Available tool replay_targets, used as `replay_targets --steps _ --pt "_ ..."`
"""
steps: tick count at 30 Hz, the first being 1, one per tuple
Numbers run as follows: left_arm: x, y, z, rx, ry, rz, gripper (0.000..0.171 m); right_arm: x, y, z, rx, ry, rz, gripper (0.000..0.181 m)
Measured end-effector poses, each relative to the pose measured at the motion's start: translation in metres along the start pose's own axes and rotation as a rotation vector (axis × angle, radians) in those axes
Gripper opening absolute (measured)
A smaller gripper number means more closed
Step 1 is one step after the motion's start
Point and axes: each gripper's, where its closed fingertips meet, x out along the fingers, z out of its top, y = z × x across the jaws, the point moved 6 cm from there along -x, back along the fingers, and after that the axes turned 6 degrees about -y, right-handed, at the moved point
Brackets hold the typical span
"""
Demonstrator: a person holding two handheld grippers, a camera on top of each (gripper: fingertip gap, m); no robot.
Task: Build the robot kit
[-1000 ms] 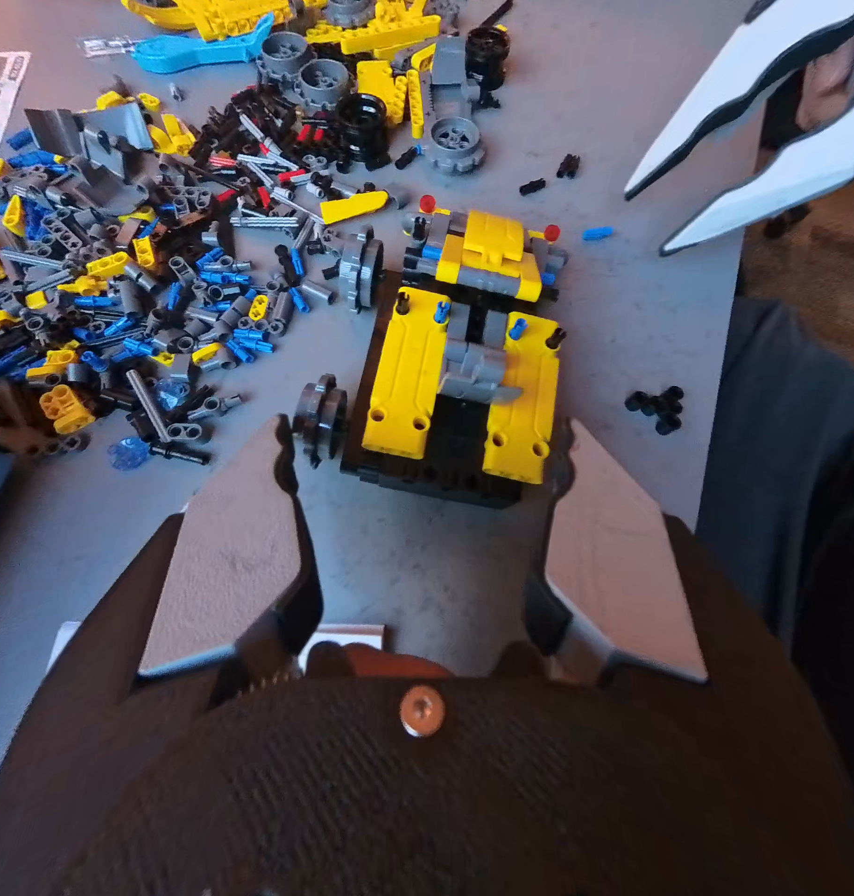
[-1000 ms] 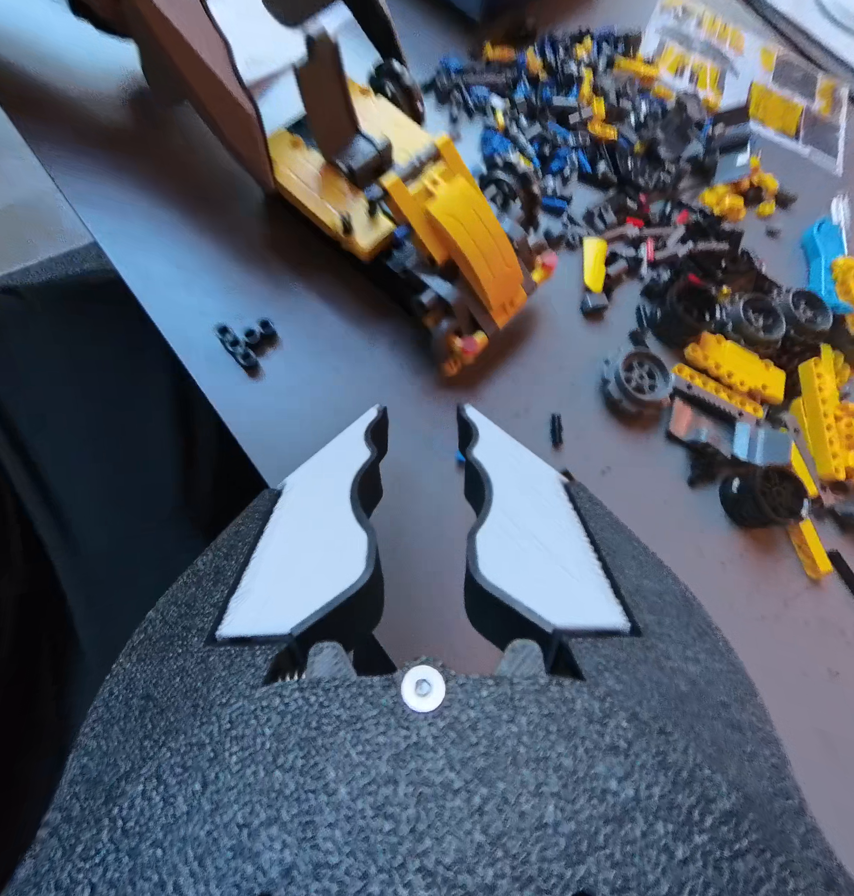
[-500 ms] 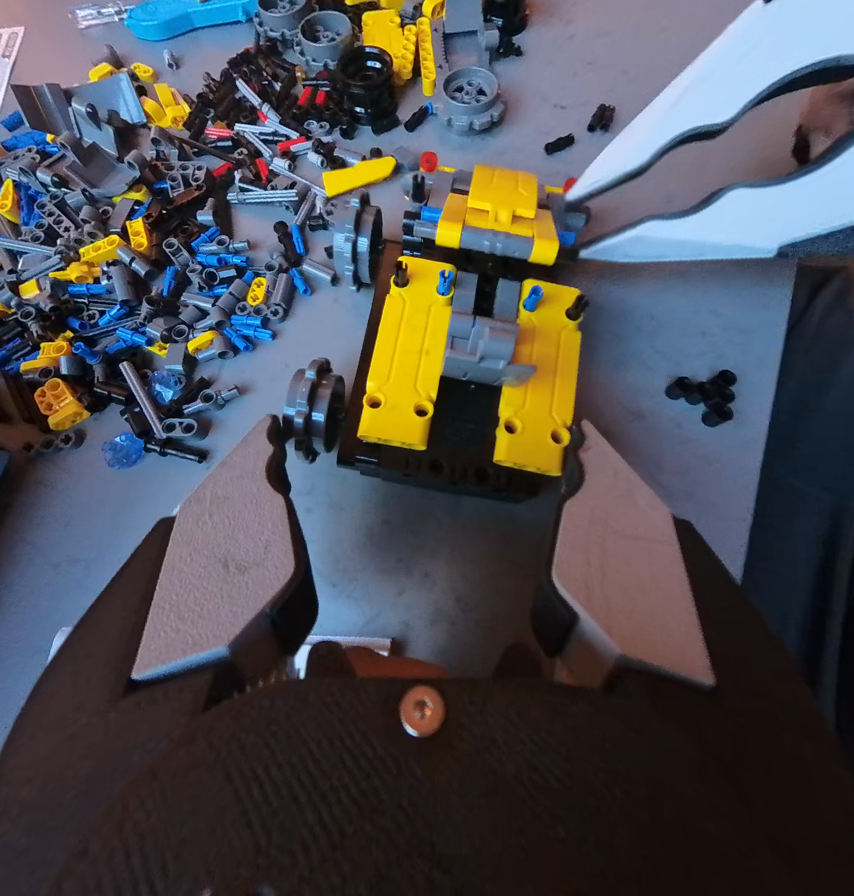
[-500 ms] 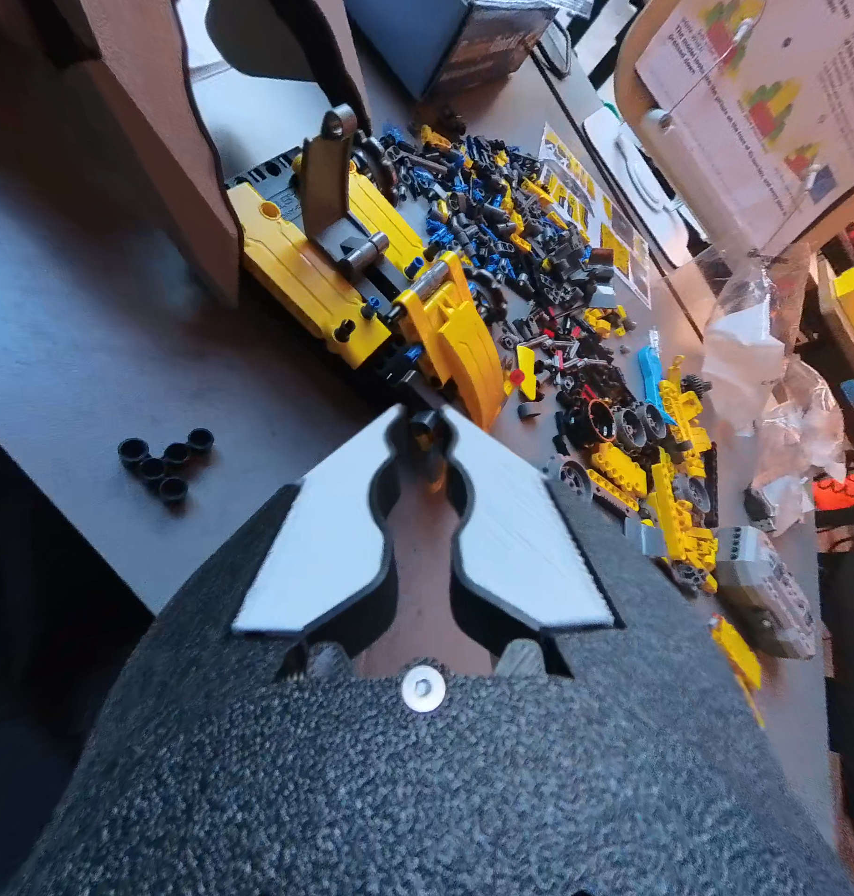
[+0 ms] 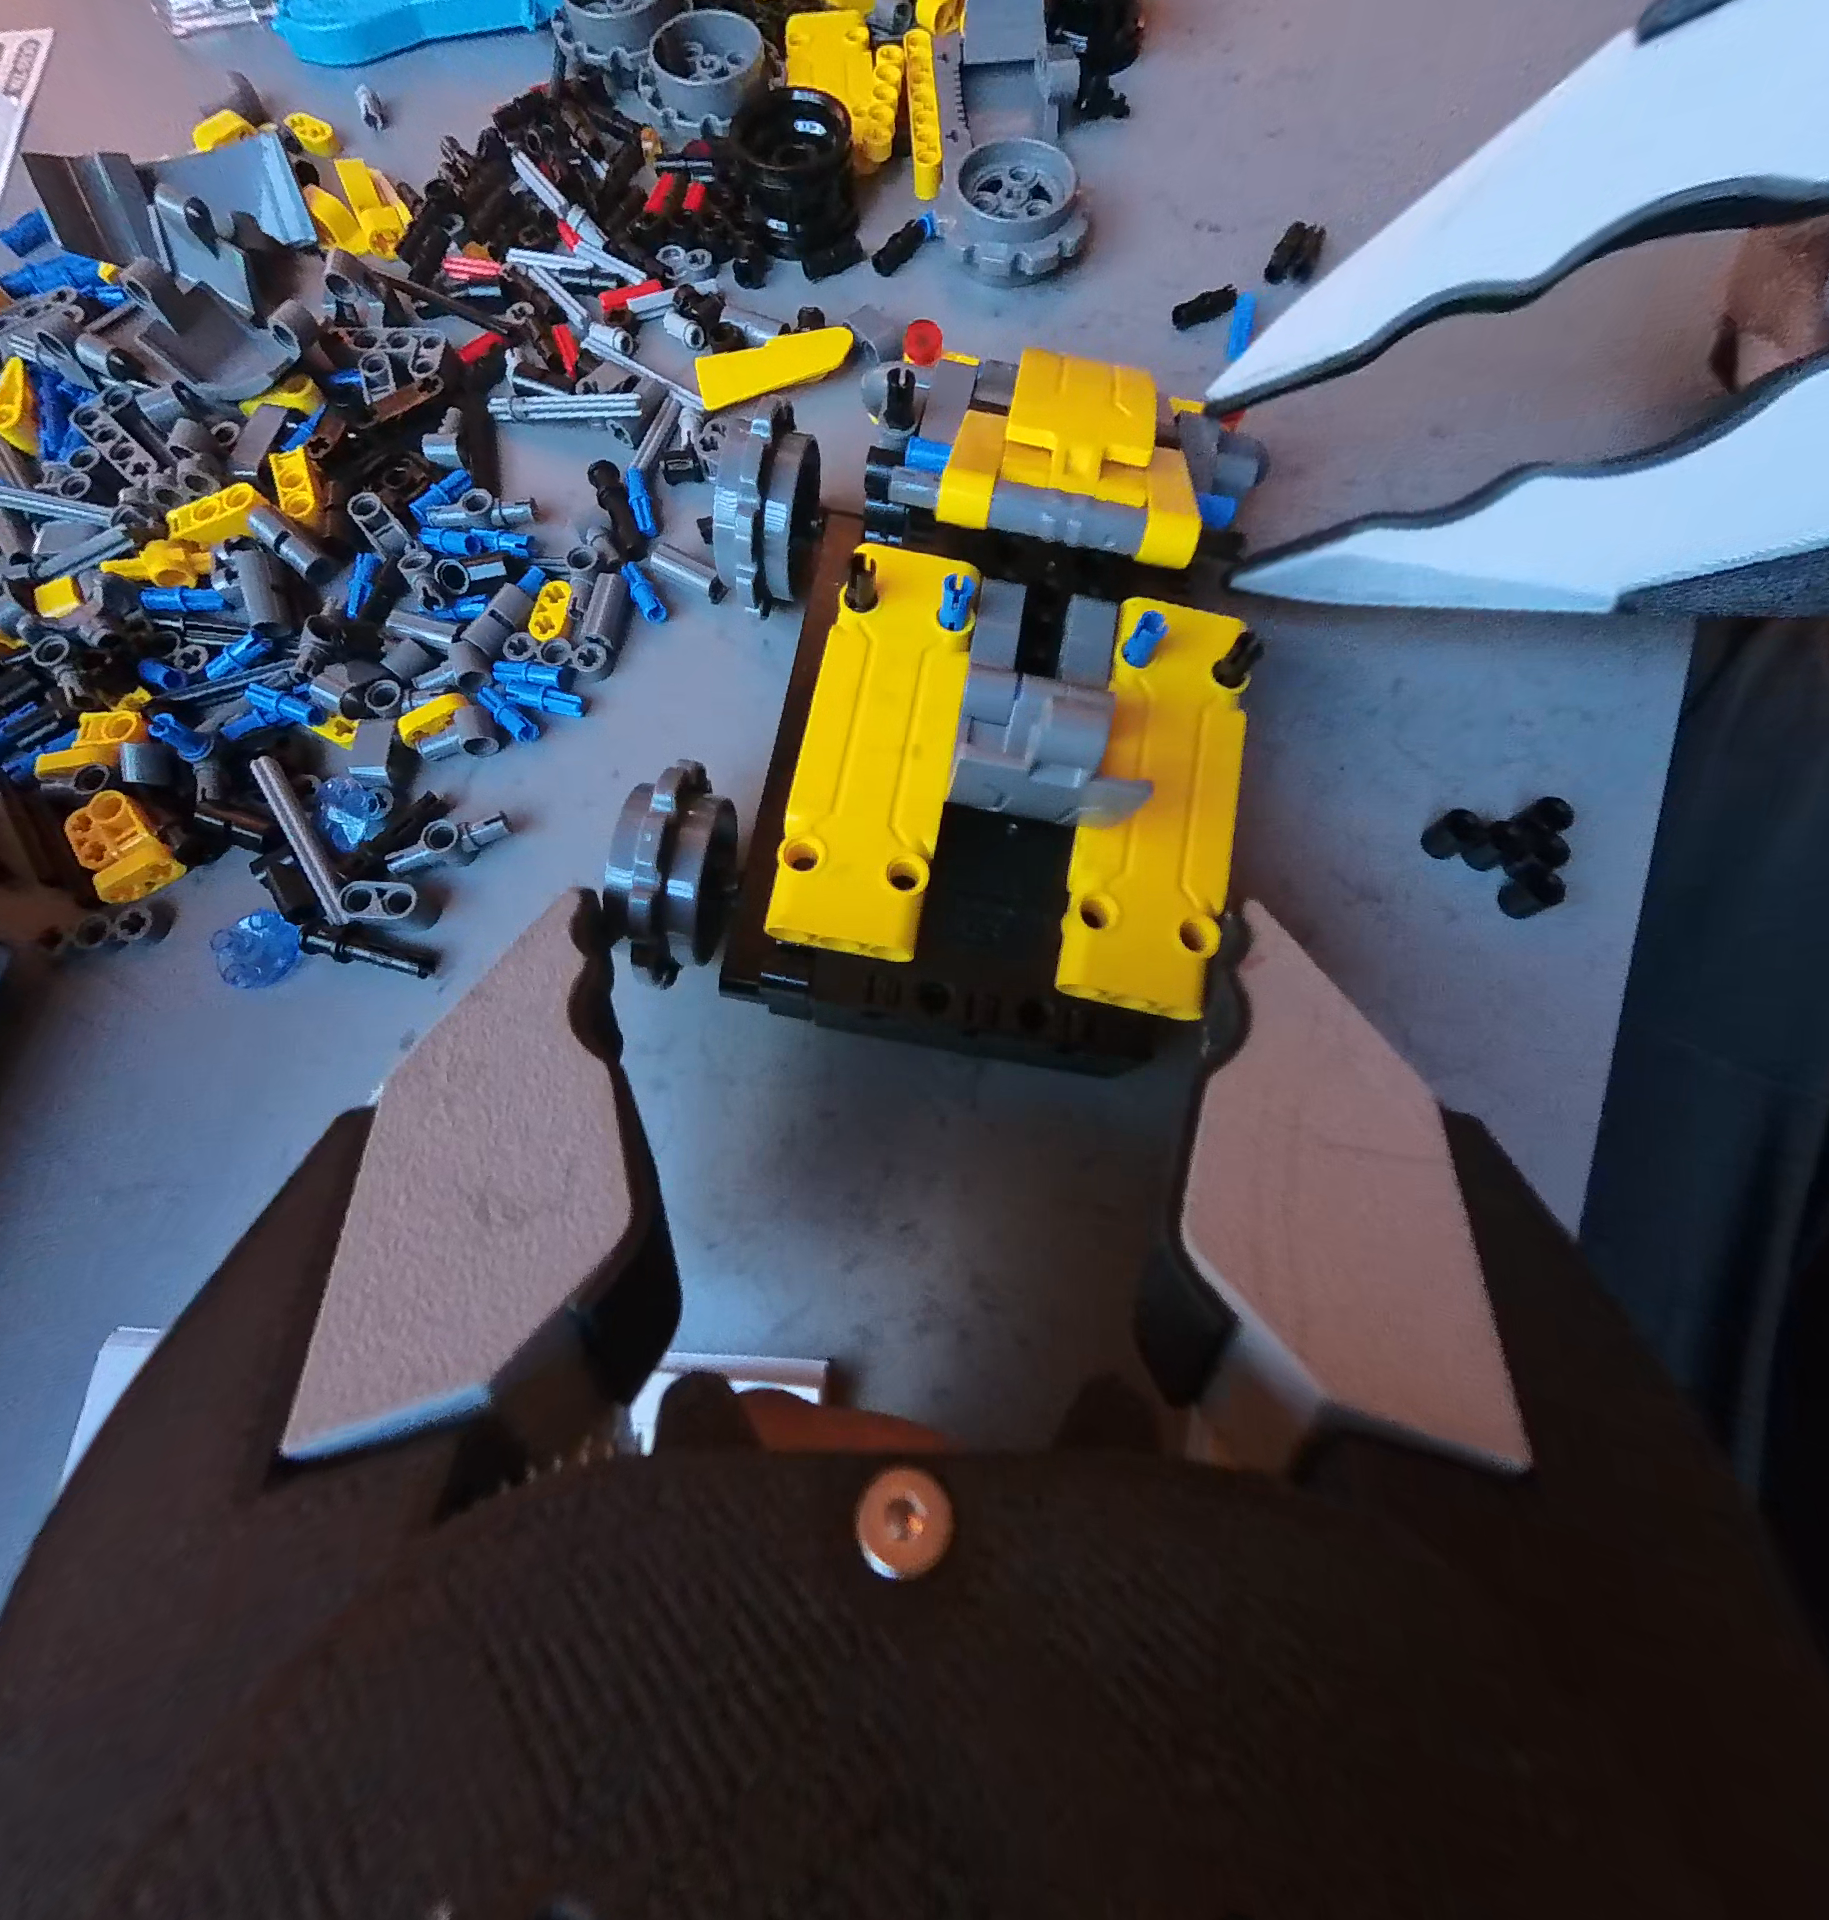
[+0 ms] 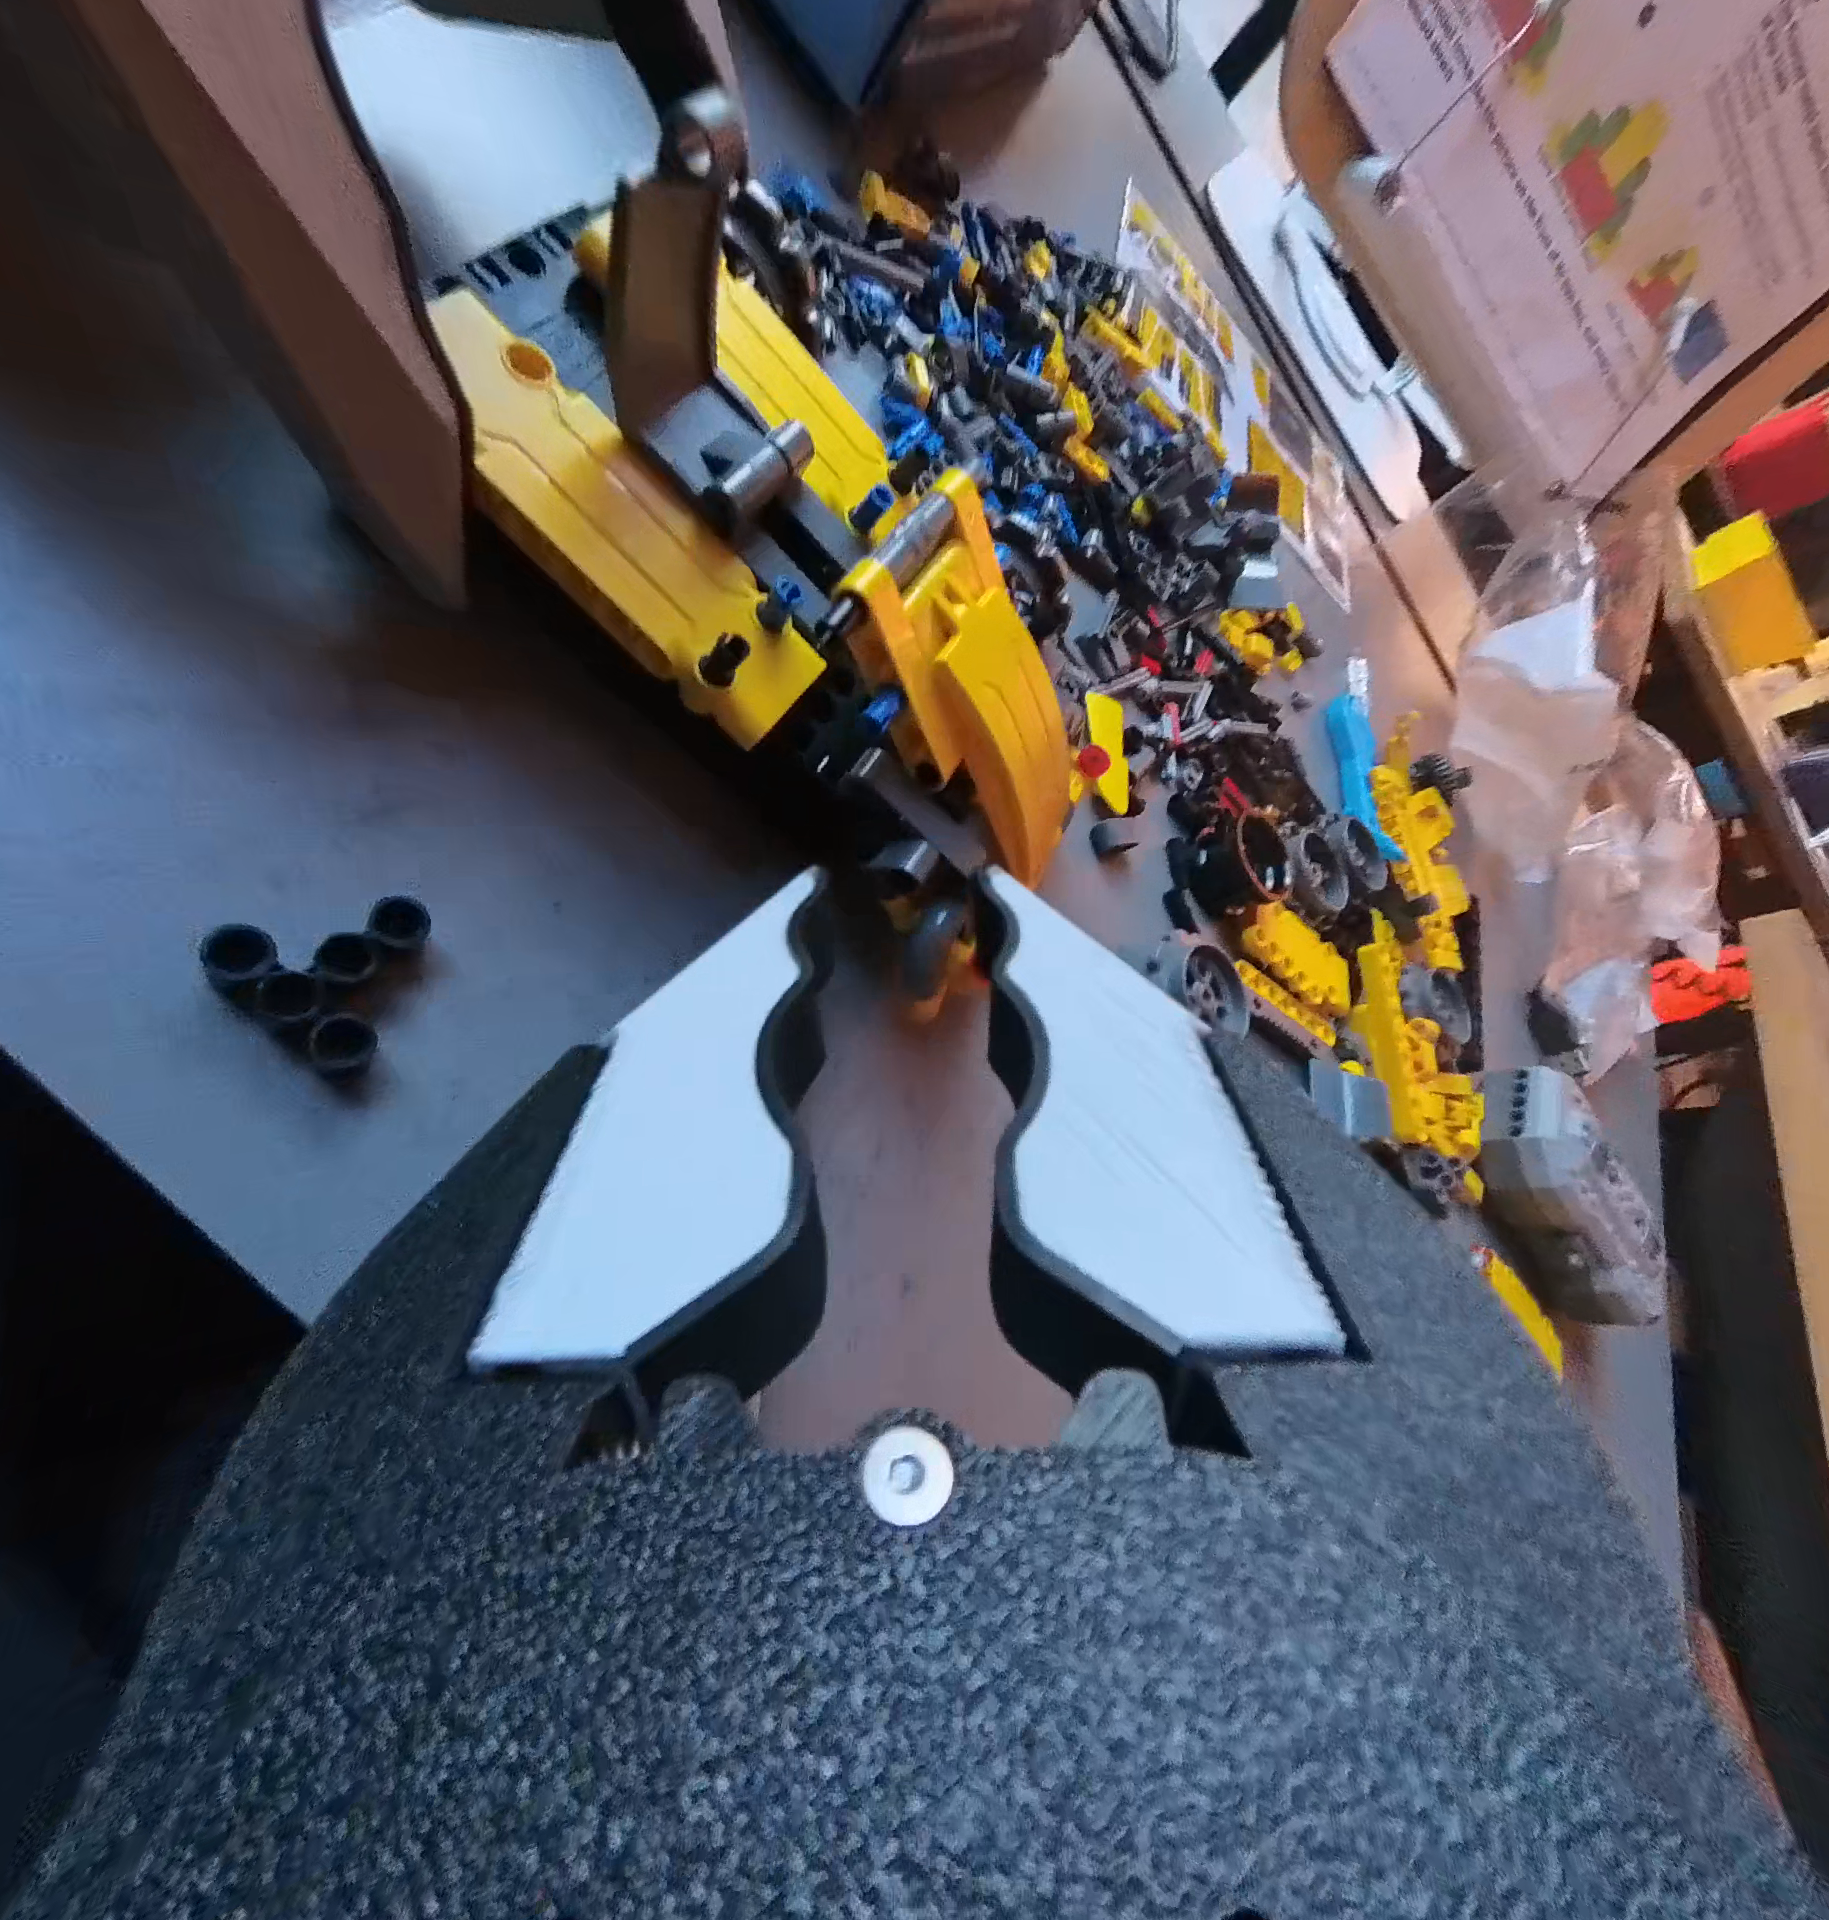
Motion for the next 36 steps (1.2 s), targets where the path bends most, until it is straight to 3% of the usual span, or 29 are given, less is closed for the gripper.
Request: replay_targets --steps 10,16,25,26,30,34,36 --pt "-0.001 -0.002 0.0 -0.019 0.001 0.028 0.111 0.003 0.002 0.002 -0.07 -0.009 -0.052 0.025" --pt "0.0 -0.002 0.0 -0.026 0.002 0.039 0.111 0.004 -0.001 0.002 -0.017 -0.009 -0.054 0.02" --pt "0.0 -0.002 0.0 -0.03 0.001 0.045 0.111 0.002 -0.012 0.003 0.374 -0.001 0.079 0.02" --pt "0.0 -0.001 0.0 -0.031 0.002 0.049 0.112 0.001 -0.011 0.003 0.409 -0.011 0.099 0.007" --pt "0.0 -0.001 0.0 -0.034 0.001 0.049 0.111 -0.001 -0.016 0.001 0.549 -0.037 0.143 0.0" --pt "0.0 -0.001 0.0 -0.036 0.001 0.049 0.111 -0.007 -0.01 -0.001 0.45 -0.048 0.115 0.003" --pt "0.0 -0.001 -0.001 -0.037 0.002 0.05 0.111 -0.005 -0.006 -0.005 0.299 0.02 0.029 0.023"
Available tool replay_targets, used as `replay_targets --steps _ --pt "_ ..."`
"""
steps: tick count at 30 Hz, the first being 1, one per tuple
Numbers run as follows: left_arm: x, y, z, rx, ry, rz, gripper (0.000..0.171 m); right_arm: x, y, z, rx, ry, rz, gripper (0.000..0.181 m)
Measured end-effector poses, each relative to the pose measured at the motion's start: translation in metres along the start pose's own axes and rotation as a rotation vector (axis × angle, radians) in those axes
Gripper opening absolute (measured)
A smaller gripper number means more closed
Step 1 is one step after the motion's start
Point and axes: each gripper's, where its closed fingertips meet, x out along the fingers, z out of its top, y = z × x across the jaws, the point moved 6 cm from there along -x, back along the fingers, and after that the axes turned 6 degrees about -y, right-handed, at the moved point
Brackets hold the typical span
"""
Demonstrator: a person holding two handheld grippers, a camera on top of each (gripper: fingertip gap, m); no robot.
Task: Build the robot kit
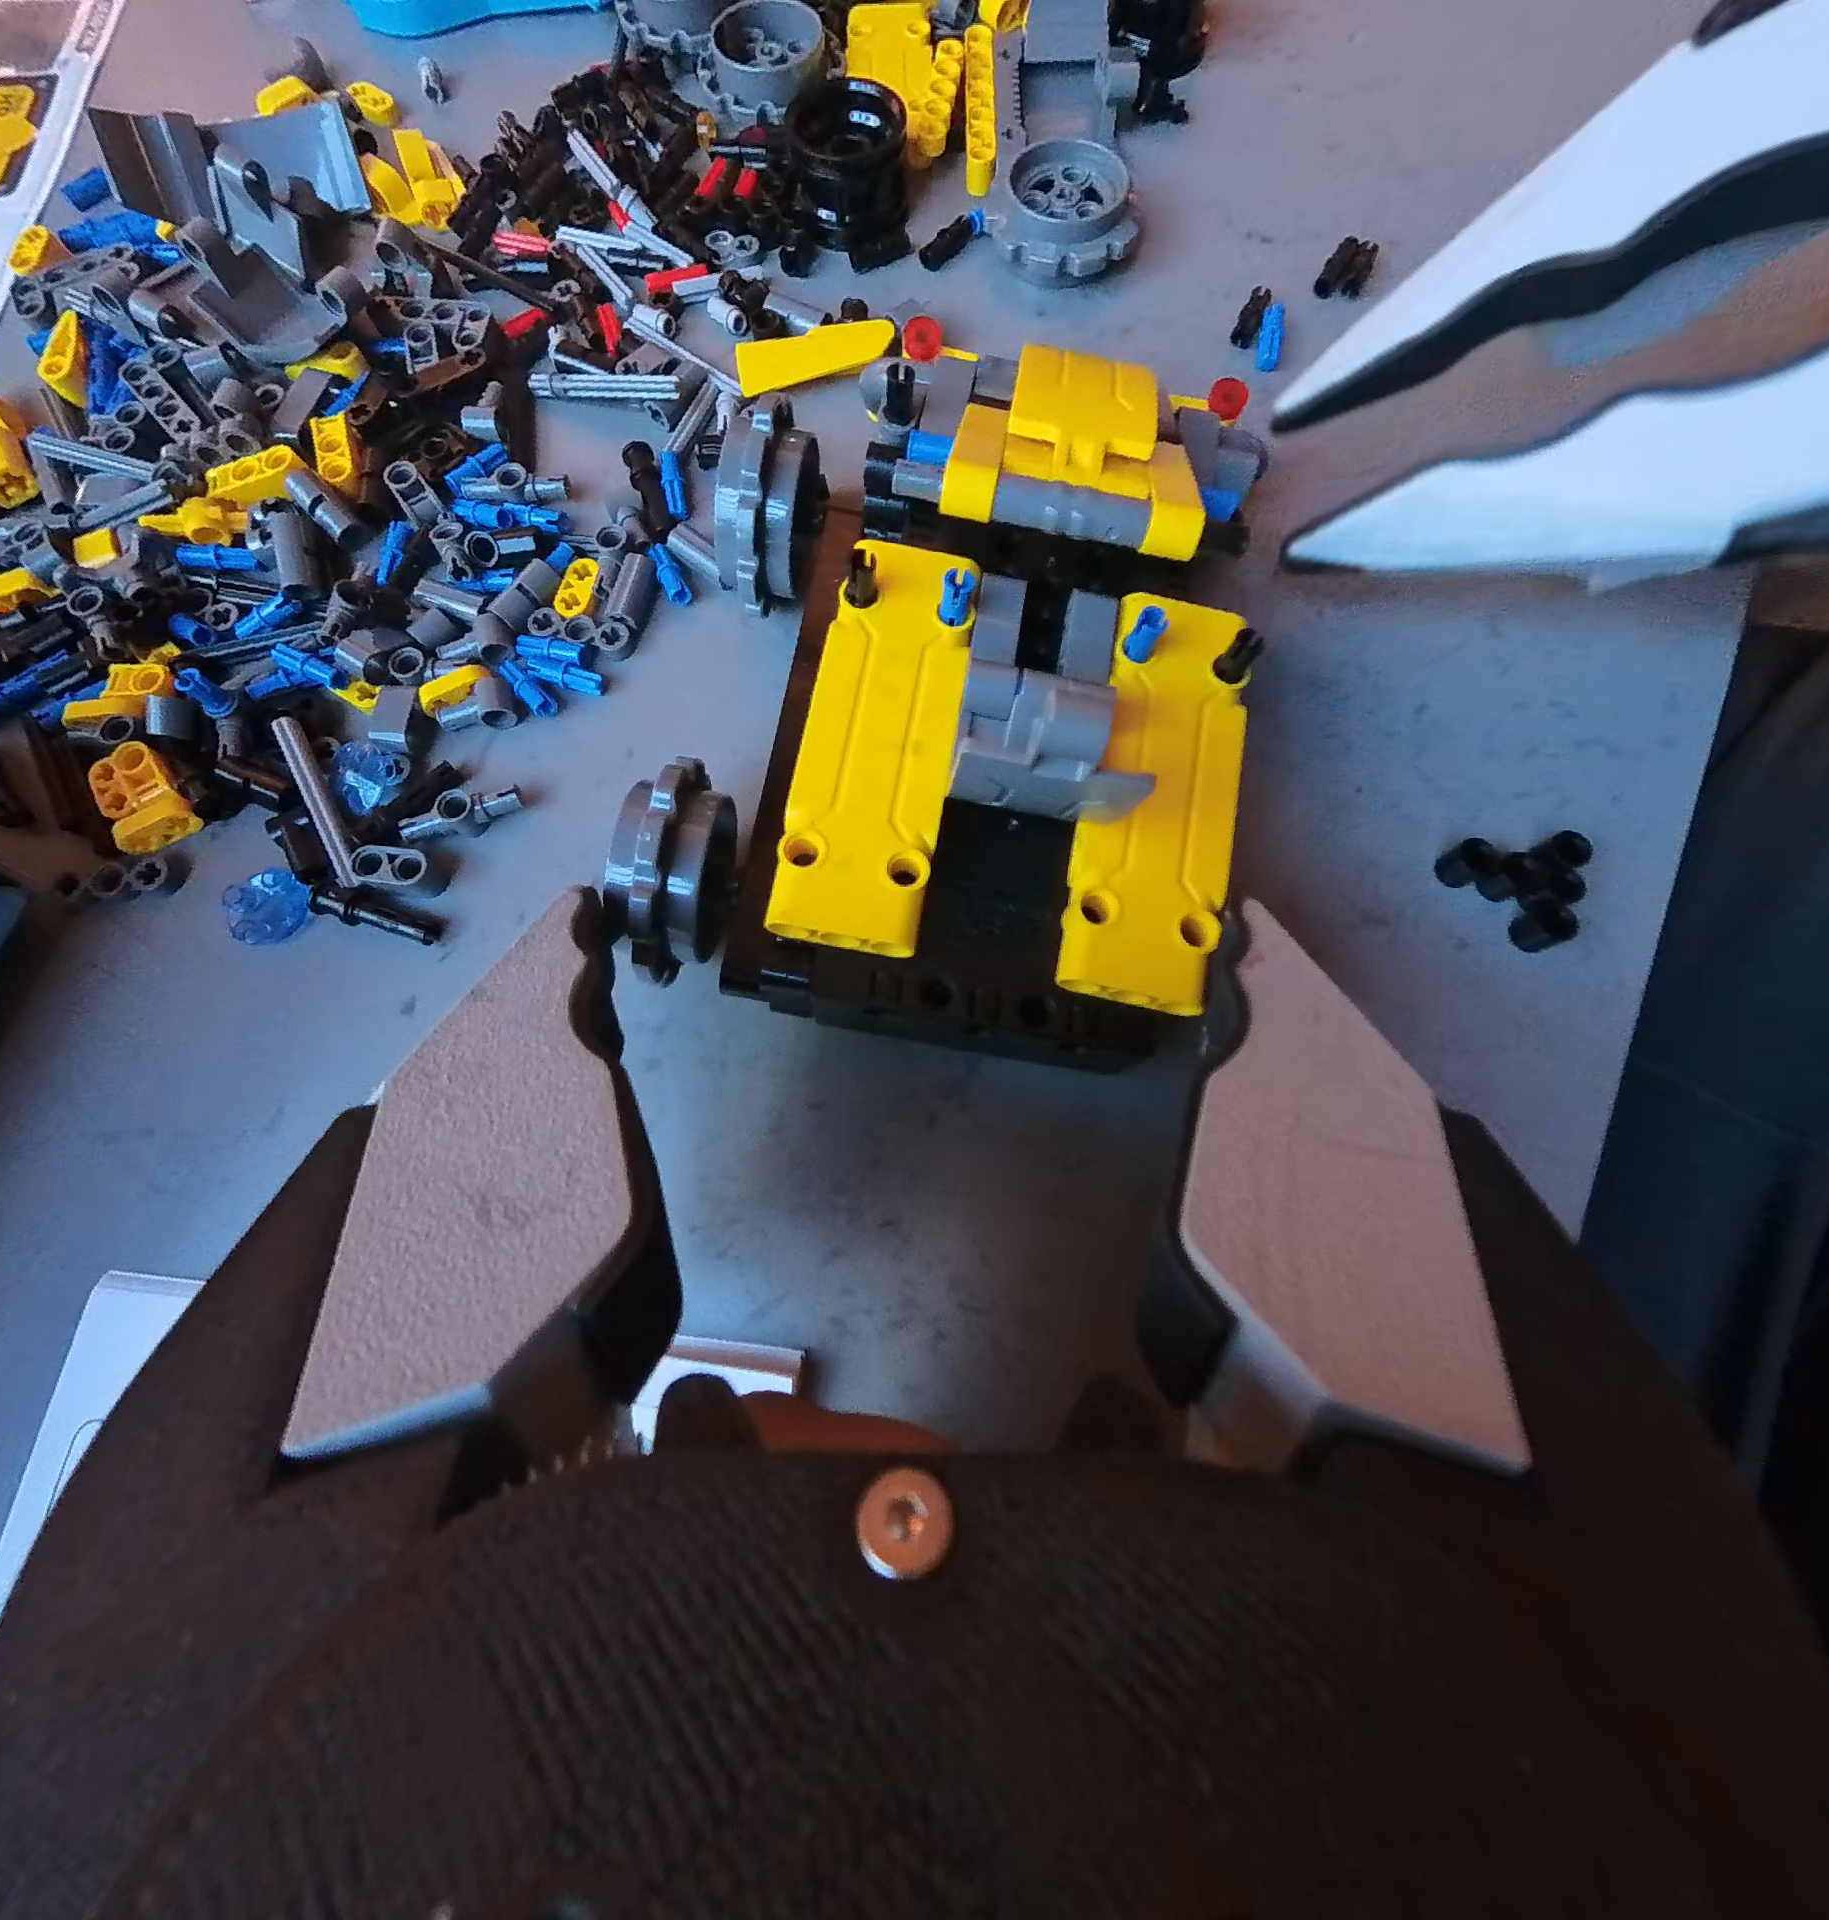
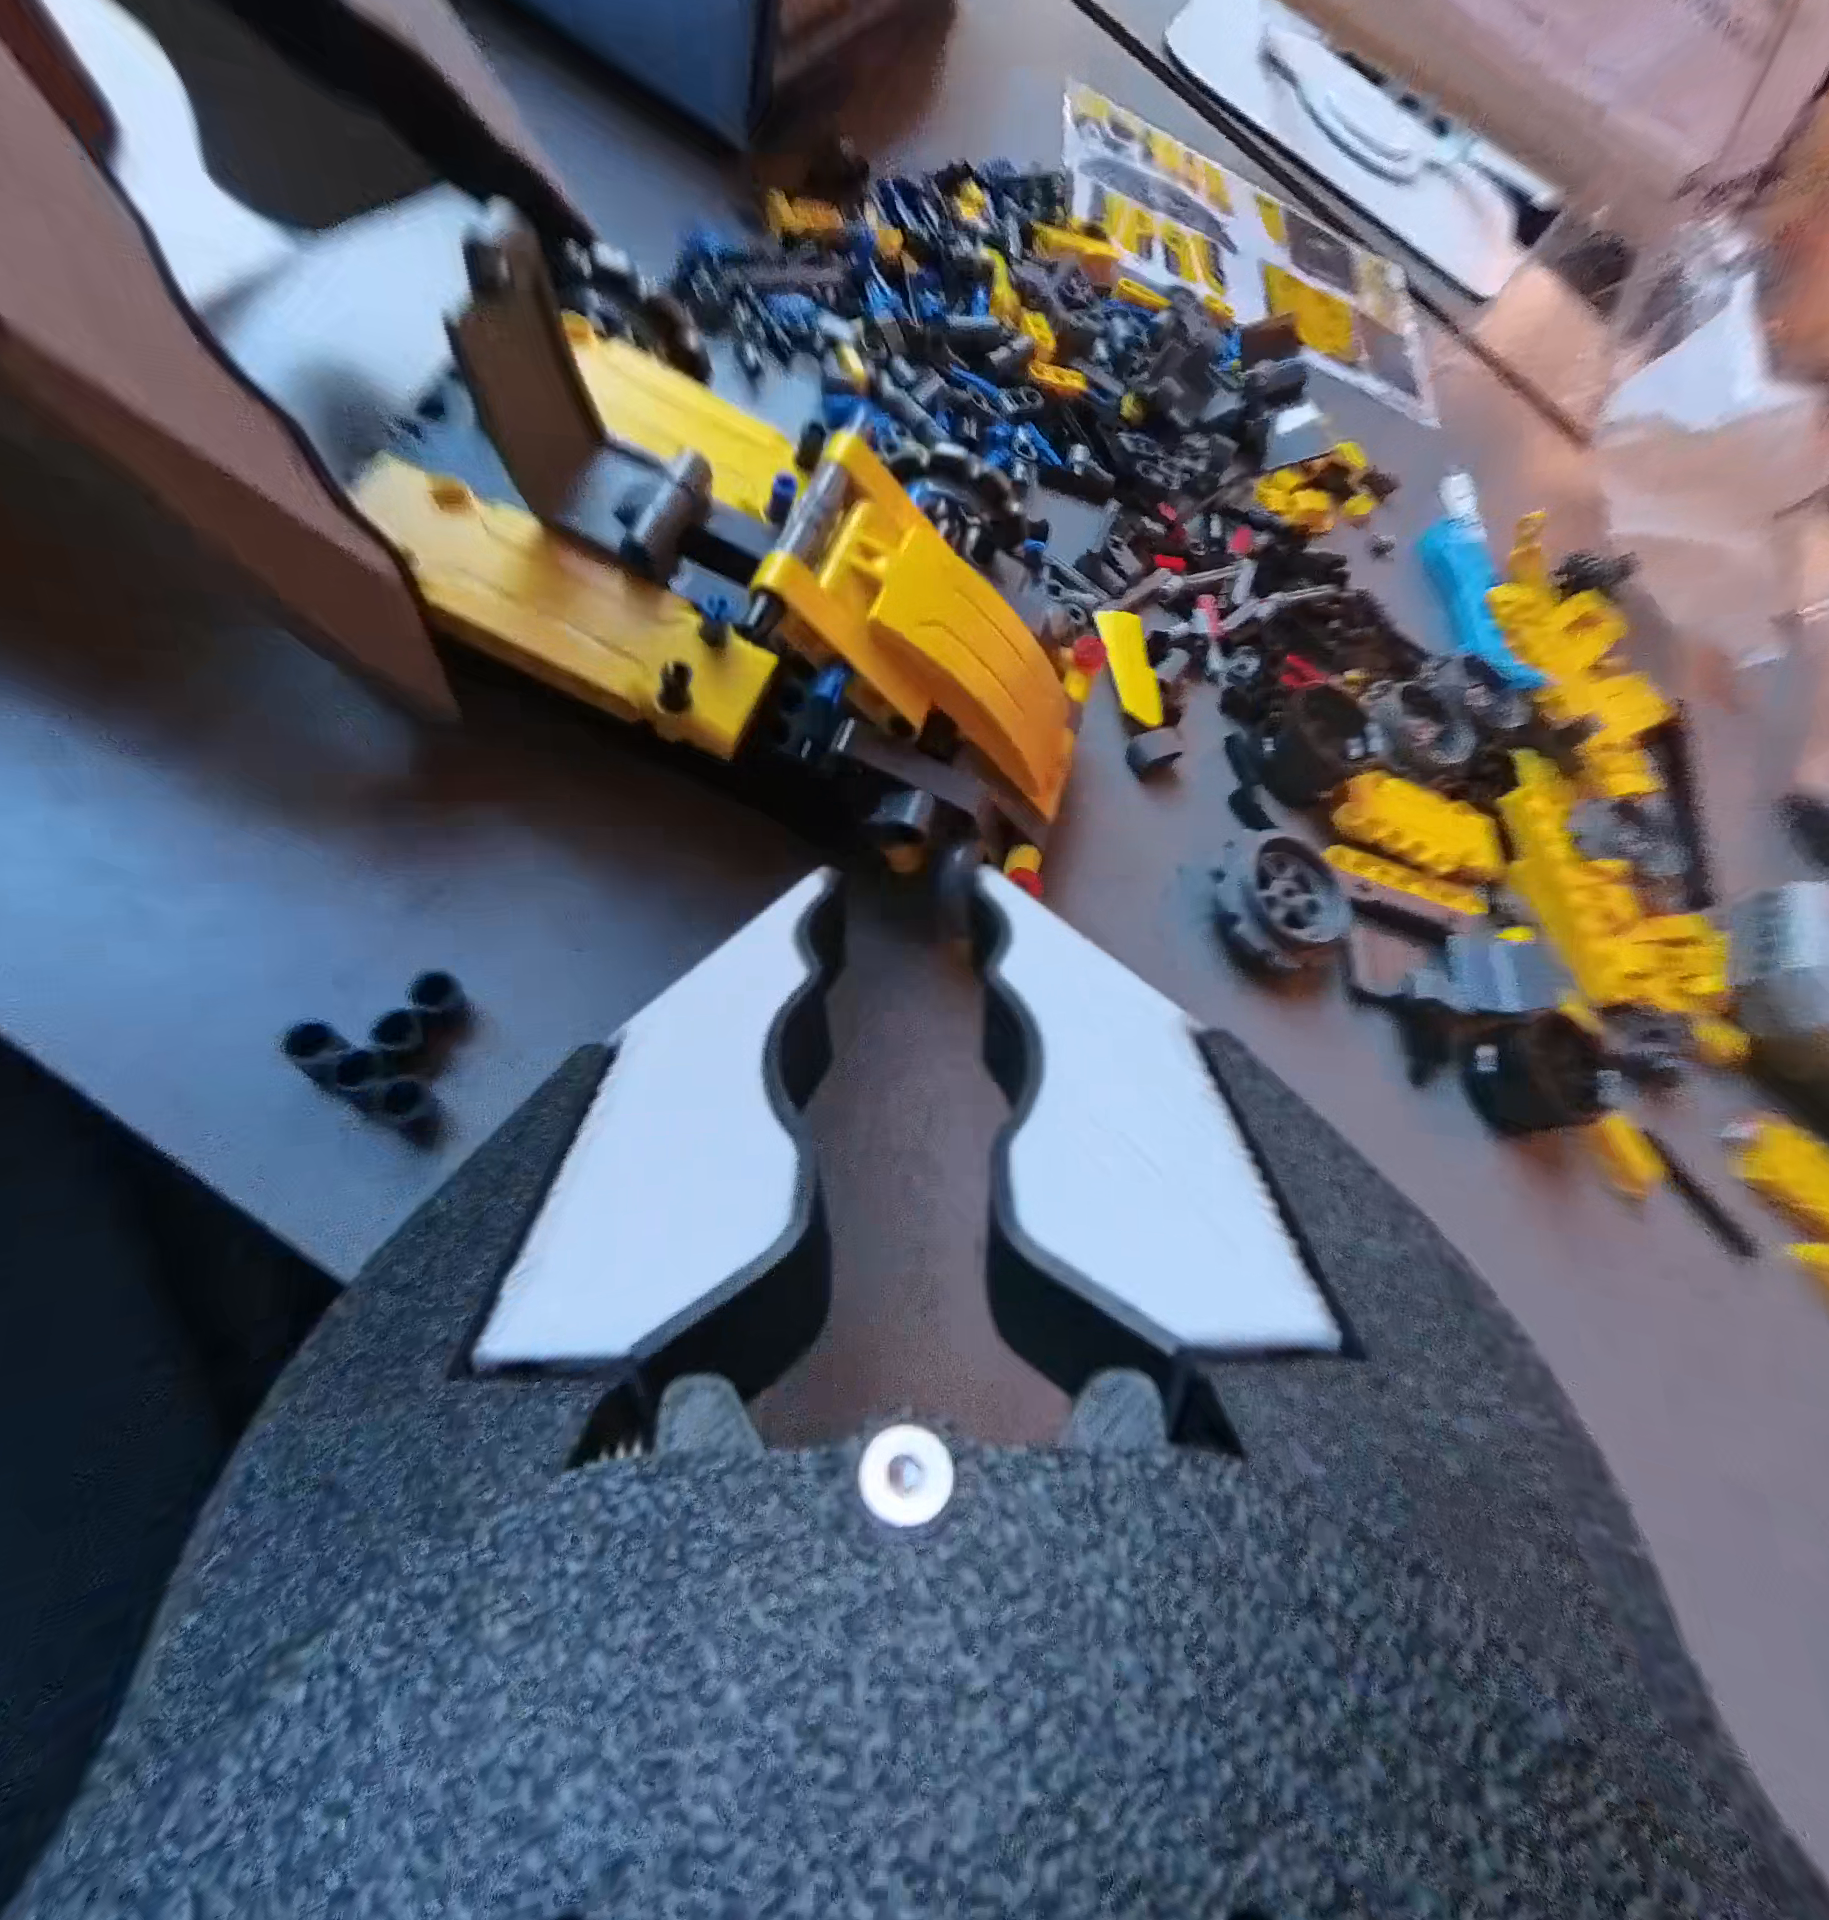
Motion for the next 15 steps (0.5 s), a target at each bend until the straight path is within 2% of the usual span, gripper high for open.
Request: replay_targets --steps 1,5,8,13,15 --pt "0.0 0.0 0.0 0.0 0.0 0.0 0.111 0.001 0.002 0.001 -0.067 0.012 -0.035 0.03" --pt "0.0 -0.001 0.0 -0.007 0.001 0.007 0.111 0.006 0.011 0.01 -0.19 -0.01 -0.063 0.018" --pt "0.0 -0.001 0.0 -0.012 0.001 0.018 0.111 0.01 0.006 0.011 -0.197 0.002 -0.098 0.016" --pt "0.0 -0.002 0.0 -0.017 0.001 0.021 0.111 0.014 0.009 0.011 -0.21 0.028 -0.111 0.026" --pt "-0.001 -0.002 0.0 -0.017 0.001 0.023 0.111 0.014 0.009 0.012 -0.206 0.019 -0.122 0.022"
